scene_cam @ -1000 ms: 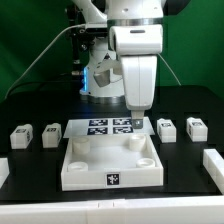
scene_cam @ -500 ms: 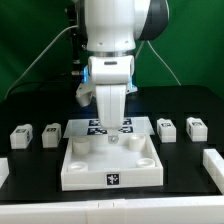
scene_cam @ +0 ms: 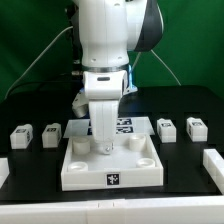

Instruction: Assemble one leg

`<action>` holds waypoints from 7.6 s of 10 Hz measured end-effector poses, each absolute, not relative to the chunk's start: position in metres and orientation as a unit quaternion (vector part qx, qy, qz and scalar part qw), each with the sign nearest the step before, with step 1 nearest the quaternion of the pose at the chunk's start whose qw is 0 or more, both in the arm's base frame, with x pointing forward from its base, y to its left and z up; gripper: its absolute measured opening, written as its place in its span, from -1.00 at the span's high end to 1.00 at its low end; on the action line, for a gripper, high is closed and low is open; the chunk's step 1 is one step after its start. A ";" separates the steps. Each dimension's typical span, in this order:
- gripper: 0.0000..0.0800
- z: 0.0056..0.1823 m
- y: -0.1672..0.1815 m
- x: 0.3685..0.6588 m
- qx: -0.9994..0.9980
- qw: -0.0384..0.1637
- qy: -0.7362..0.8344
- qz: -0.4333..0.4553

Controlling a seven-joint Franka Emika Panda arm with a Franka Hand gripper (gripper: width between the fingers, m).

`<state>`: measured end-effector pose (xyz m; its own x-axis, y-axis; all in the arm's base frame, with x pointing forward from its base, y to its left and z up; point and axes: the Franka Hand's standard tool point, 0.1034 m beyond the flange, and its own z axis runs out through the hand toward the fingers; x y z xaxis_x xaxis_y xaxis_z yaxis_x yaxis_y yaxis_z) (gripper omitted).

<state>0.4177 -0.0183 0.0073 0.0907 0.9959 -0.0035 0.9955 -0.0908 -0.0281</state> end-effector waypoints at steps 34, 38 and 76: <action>-0.53 0.007 0.066 0.496 -0.715 0.016 -0.699 -0.006; -0.62 0.007 0.066 0.496 -0.715 0.016 -0.699 -0.006; -0.62 0.019 0.177 0.388 -0.879 -0.003 0.025 0.477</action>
Offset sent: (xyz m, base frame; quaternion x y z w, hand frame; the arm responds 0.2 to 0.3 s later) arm 0.0000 0.0000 0.0000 0.0000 0.0000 0.0000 1.0000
